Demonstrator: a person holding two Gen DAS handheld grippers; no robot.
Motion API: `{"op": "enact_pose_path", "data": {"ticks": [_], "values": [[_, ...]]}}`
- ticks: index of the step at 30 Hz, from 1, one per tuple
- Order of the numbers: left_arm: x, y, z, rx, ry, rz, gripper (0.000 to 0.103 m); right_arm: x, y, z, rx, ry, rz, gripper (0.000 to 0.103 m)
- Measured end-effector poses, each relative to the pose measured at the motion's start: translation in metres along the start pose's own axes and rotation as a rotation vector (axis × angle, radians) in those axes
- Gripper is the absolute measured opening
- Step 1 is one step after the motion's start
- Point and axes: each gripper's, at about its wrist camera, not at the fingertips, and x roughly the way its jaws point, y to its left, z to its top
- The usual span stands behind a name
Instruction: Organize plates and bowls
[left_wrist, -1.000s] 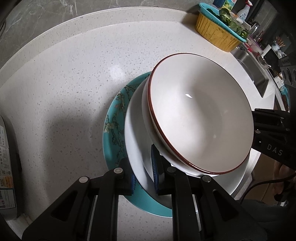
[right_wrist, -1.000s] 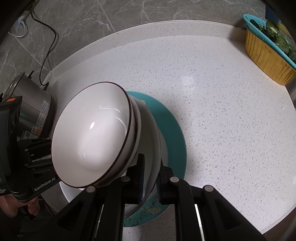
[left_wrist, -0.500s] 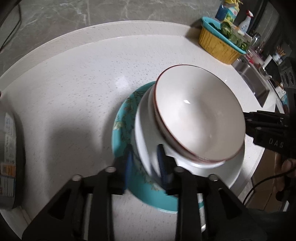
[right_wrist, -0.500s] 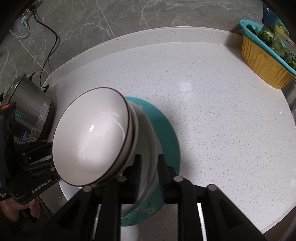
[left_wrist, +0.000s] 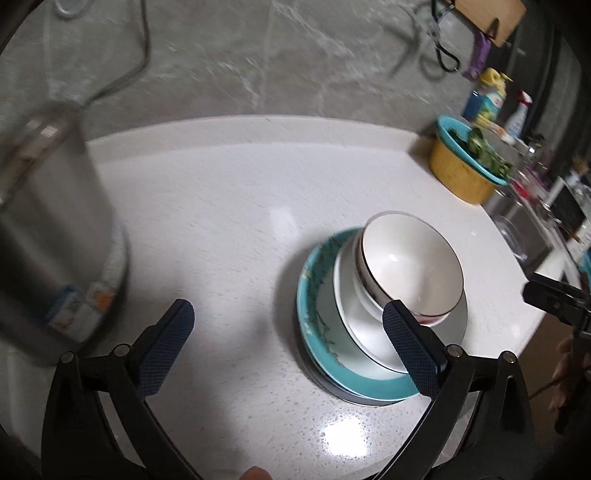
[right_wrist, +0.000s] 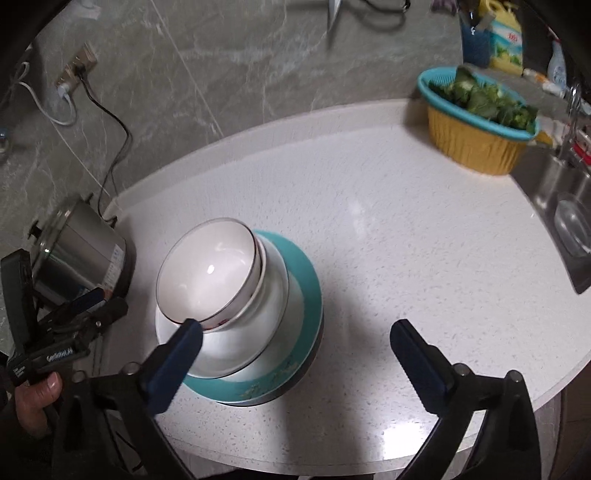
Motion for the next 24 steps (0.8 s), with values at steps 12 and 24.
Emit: {"op": "enact_pose_path", "data": {"ticks": [12, 24], "values": [[-0.111, -0.077, -0.03, -0.201, -0.052, 0.292, 0.103, -0.092, -0.008, 0.013, -0.232, -0.289, 0.109, 0.103], [-0.179, -0.161, -0.058, -0.215, -0.051, 0.284, 0.103, -0.181, -0.016, 0.001, -0.204, -0.428, 0.101, 0.103]]}}
